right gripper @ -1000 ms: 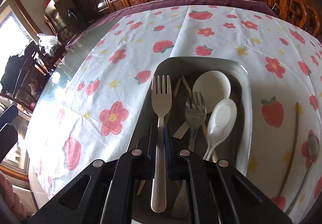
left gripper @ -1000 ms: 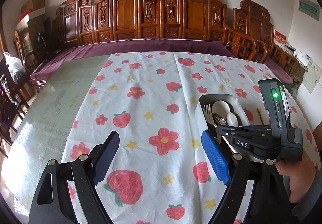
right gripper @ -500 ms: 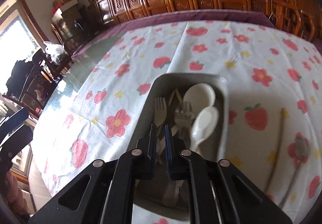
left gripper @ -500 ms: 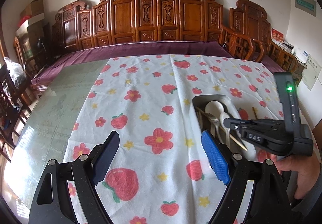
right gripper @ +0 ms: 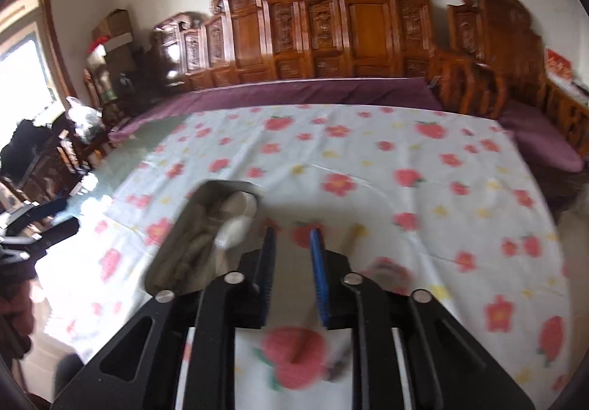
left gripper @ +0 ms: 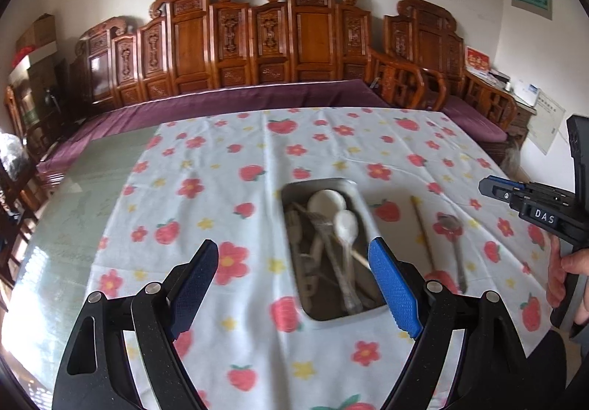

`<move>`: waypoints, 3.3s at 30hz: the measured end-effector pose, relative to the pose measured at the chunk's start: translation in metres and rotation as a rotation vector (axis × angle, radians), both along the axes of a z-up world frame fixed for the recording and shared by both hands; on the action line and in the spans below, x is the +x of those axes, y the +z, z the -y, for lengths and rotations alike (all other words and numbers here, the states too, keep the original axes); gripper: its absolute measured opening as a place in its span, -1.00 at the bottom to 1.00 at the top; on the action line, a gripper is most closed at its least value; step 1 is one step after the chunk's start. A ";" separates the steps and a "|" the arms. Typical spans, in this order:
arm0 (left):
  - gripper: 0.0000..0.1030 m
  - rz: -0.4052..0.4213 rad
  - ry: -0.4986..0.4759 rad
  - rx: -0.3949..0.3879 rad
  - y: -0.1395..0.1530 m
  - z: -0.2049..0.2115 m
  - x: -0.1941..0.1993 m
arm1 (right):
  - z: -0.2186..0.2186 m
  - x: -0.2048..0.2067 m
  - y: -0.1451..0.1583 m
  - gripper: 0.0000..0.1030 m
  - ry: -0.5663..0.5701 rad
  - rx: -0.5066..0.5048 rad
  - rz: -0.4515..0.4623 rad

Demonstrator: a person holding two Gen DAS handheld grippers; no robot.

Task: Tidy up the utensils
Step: 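Reach the right gripper to the metal spoon on the cloth and grasp it, then grasp the wooden chopstick with the left gripper while the right gripper holds the spoon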

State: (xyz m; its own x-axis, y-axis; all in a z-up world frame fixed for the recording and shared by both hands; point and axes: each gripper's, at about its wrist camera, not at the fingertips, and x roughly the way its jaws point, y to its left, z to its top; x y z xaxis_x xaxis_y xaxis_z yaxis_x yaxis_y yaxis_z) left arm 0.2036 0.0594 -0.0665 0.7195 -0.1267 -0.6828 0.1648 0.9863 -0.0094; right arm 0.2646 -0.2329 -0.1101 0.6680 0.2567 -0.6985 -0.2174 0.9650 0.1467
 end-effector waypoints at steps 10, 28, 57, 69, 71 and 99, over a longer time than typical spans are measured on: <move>0.56 -0.025 -0.069 -0.011 -0.016 0.051 -0.002 | 0.047 0.013 -0.083 -0.50 -0.103 -0.029 -0.161; 0.56 -0.064 -0.101 -0.022 -0.034 0.072 0.002 | 0.012 0.052 -0.138 -0.49 -0.111 -0.055 -0.292; 0.56 -0.089 -0.152 0.046 -0.057 0.135 0.022 | 0.071 0.026 -0.110 -0.86 -0.061 -0.061 -0.239; 0.46 -0.149 -0.201 0.119 -0.093 0.194 0.057 | 0.103 0.010 -0.106 -0.86 -0.034 -0.048 -0.208; 0.35 -0.172 -0.207 0.128 -0.099 0.200 0.066 | 0.106 0.008 -0.109 -0.86 -0.032 -0.052 -0.210; -0.30 -0.344 -0.207 0.154 -0.155 0.220 0.111 | 0.118 0.002 -0.125 -0.86 -0.021 -0.045 -0.216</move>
